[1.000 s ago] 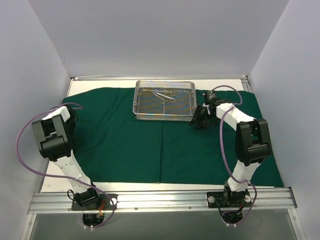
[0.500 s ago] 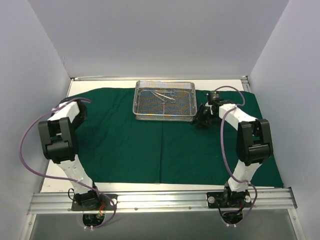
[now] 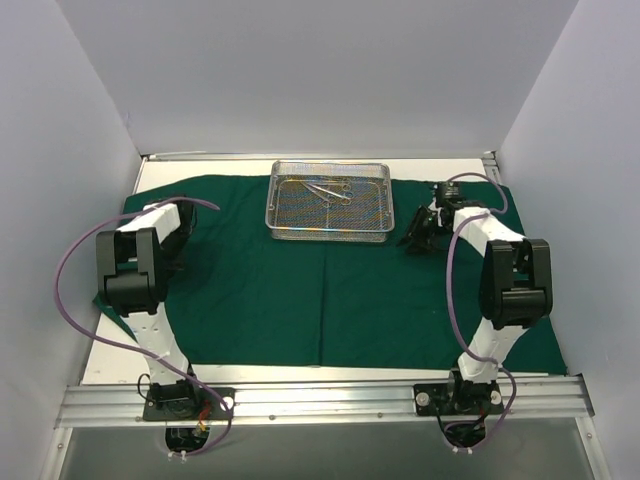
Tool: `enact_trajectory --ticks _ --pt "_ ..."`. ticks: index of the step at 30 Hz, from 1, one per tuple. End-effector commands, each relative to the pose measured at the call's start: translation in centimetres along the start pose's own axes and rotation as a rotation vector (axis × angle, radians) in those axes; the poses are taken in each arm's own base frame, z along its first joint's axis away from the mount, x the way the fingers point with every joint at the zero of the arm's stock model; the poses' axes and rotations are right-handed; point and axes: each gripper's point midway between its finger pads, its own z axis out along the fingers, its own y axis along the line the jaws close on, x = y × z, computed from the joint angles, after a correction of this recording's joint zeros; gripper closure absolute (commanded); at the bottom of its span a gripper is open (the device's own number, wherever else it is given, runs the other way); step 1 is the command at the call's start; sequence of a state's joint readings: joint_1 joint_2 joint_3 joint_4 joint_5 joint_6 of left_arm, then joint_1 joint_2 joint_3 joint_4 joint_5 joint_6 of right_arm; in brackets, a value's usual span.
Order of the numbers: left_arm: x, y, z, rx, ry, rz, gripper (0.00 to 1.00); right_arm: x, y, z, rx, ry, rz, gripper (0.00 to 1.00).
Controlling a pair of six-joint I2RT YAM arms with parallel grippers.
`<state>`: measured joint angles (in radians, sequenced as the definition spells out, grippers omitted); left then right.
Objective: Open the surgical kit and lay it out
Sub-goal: Smooth out the surgical kit at the center of the board.
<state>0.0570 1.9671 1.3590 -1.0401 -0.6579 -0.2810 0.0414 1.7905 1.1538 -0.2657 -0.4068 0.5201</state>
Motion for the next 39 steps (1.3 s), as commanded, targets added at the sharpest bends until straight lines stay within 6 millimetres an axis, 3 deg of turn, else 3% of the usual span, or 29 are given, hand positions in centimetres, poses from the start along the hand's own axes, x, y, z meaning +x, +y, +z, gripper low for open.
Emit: enact_trajectory --ticks 1,8,15,22,27,34,37,39 --pt "-2.1 -1.9 1.1 0.098 -0.066 0.075 0.98 -0.6 -0.2 -0.9 -0.027 -0.007 -0.008 0.68" --pt "-2.2 -1.3 3.2 0.03 -0.024 0.087 0.98 0.2 -0.2 -0.2 -0.054 0.007 -0.001 0.69" --pt "-0.8 0.7 4.8 0.0 0.056 0.12 0.98 0.4 -0.6 0.7 -0.063 0.016 0.037 0.69" --pt "3.4 2.8 6.0 -0.071 0.227 0.11 0.98 0.2 -0.5 1.4 -0.078 0.021 0.056 0.69" --pt "7.7 5.6 8.1 -0.108 0.365 0.03 0.98 0.1 -0.4 1.9 -0.083 0.023 0.06 0.69" --pt "8.5 11.3 7.5 -0.256 0.416 -0.113 0.98 -0.5 0.0 1.8 -0.096 0.013 0.061 0.69" --pt "8.1 12.2 6.3 -0.251 0.365 -0.165 0.98 -0.4 0.1 1.8 -0.101 0.011 0.066 0.69" --pt "7.8 12.8 5.3 -0.236 0.326 -0.211 0.98 -1.0 -0.9 1.5 -0.095 -0.006 0.092 0.69"
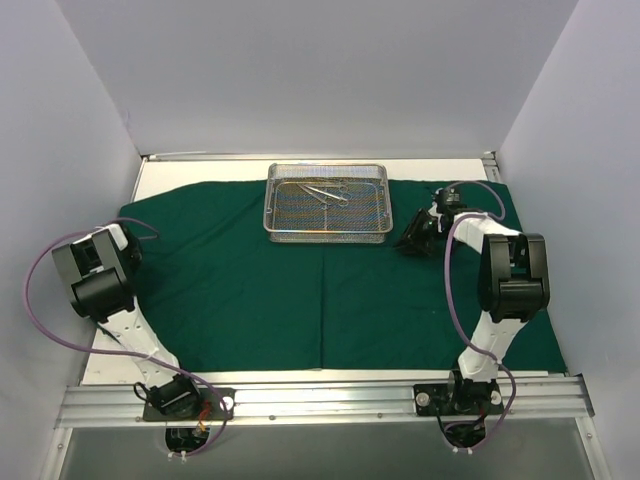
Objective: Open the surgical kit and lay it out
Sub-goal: Smooth out the surgical kit at the center of the board.
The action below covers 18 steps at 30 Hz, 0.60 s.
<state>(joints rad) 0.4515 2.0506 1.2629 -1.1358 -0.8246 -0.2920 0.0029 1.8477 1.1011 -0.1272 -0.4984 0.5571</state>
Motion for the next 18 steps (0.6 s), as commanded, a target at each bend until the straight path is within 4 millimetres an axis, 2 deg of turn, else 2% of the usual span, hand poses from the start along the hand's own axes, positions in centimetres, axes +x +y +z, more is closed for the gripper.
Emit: enact_trajectory --ticks 1,4,7,8,10,11,12,15,17,18 --pt "-0.3 3.2 -2.9 0.005 -0.097 -0.124 0.98 -0.7 -0.4 -0.6 -0.013 -0.015 0.036 0.69" --pt "-0.9 3.5 -4.8 0.071 -0.167 -0.164 0.98 -1.1 -0.5 -0.6 -0.014 -0.02 0.046 0.69" --pt "-1.9 3.5 -7.5 0.105 -0.25 -0.208 0.98 -1.6 -0.1 -0.8 -0.021 -0.031 0.048 0.69" --pt "-2.9 3.7 -8.6 0.122 -0.286 -0.236 0.98 -1.7 0.0 -0.8 -0.022 -0.032 0.05 0.69" --pt "-4.3 2.6 -10.0 0.205 -0.295 -0.208 0.98 -2.0 0.4 -1.0 -0.024 -0.036 0.047 0.68" --pt "-5.9 2.7 -11.7 0.252 -0.334 -0.231 0.98 -2.0 0.4 -1.0 -0.018 -0.038 0.045 0.67" --pt "-6.5 1.4 -12.0 0.302 -0.314 -0.201 0.98 -2.1 0.4 -1.1 -0.012 -0.039 0.043 0.67" --pt "-8.7 -0.5 -14.2 0.419 -0.319 -0.209 0.98 -2.5 0.6 -1.3 -0.001 -0.047 0.041 0.67" --pt "-9.1 -2.3 -15.3 0.497 -0.312 -0.214 0.98 -2.6 0.7 -1.5 0.004 -0.047 0.04 0.67" --pt "-9.2 -3.4 -15.1 0.514 -0.289 -0.218 0.98 -2.7 0.6 -1.6 0.012 -0.049 0.038 0.67"
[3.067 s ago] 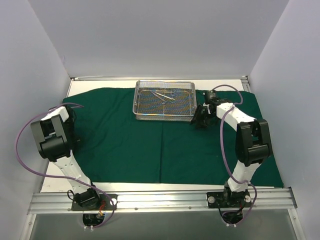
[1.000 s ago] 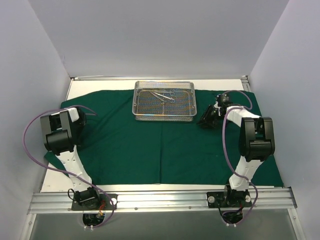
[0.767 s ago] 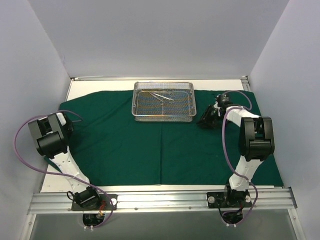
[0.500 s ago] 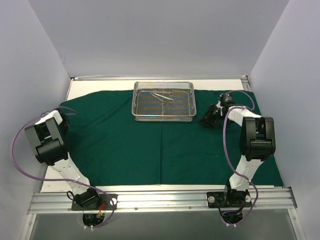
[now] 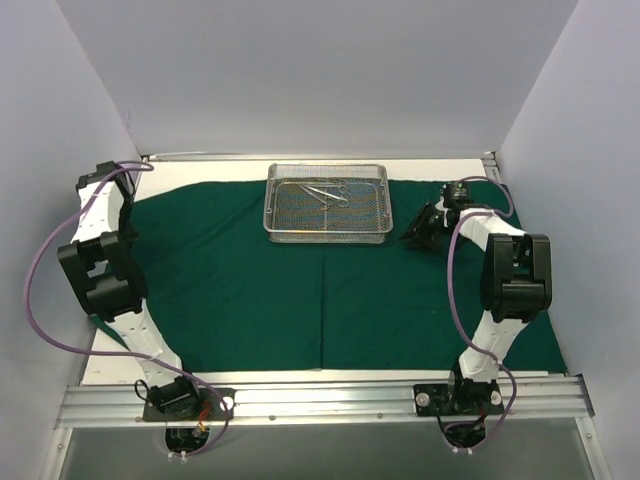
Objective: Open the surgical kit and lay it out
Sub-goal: Smooth out the surgical kit at the center of the board.
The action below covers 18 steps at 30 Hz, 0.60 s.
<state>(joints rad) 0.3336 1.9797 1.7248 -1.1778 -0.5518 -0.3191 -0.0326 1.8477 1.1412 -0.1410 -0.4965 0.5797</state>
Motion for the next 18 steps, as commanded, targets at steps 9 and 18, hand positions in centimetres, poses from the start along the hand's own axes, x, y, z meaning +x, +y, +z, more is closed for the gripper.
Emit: enact_trajectory --ticks 9,18 --pt "5.2 -13.3 1.7 0.171 0.216 -0.082 0.98 -1.9 0.5 -1.8 0.068 -0.025 -0.034 0.67" --pt "6.3 -21.1 1.9 0.305 0.316 -0.041 0.98 -1.5 -0.2 -2.1 0.094 -0.018 -0.033 0.67"
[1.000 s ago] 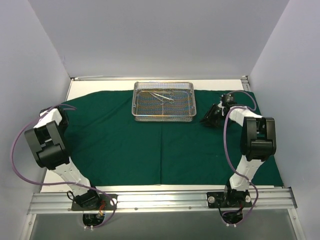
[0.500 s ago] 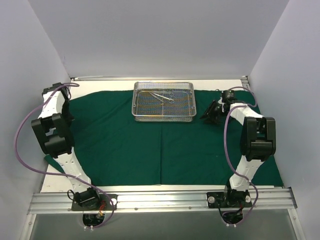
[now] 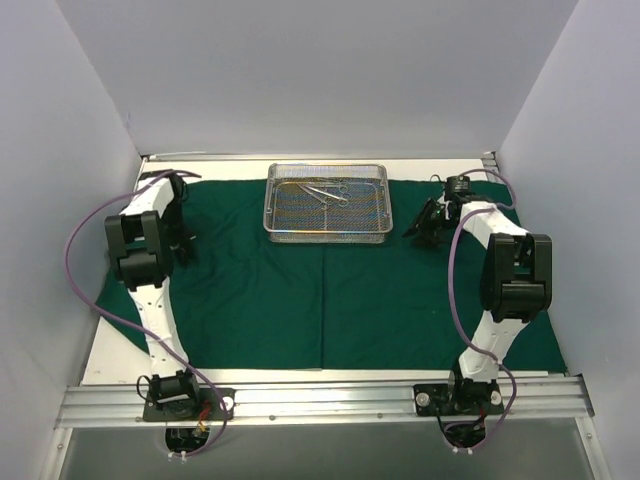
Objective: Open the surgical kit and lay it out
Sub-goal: Smooth out the surgical kit at the center of the board.
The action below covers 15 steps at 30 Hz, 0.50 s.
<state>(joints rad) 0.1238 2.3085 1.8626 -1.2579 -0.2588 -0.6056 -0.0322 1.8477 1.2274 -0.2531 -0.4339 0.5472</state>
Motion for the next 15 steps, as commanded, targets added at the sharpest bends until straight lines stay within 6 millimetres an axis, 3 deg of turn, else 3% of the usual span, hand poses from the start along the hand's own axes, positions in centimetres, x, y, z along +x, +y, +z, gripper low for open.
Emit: enact_trajectory --ticks 1,4,7,8,11,15 --pt "-0.3 -5.7 1.2 0.145 0.042 -0.041 0.98 -0.3 -0.5 -0.9 0.032 -0.005 -0.008 0.67" --pt "-0.2 -9.1 0.8 0.226 0.056 -0.012 0.98 -0.3 -0.9 -1.1 0.043 -0.004 -0.005 0.67" --pt "-0.5 -13.0 -1.1 0.326 0.028 0.053 0.98 -0.2 -1.3 -1.1 0.052 -0.003 -0.002 0.67" --pt "-0.4 -13.5 -0.7 0.334 0.048 0.057 0.98 -0.2 -1.4 -1.1 0.052 -0.001 0.0 0.67" --pt "0.9 -18.3 -3.7 0.494 0.059 0.121 0.98 -0.3 -1.5 -1.1 0.053 -0.007 0.003 0.67" --pt "1.4 -20.5 -6.1 0.57 0.053 0.149 0.98 -0.5 -1.3 -1.0 0.05 -0.009 0.001 0.67"
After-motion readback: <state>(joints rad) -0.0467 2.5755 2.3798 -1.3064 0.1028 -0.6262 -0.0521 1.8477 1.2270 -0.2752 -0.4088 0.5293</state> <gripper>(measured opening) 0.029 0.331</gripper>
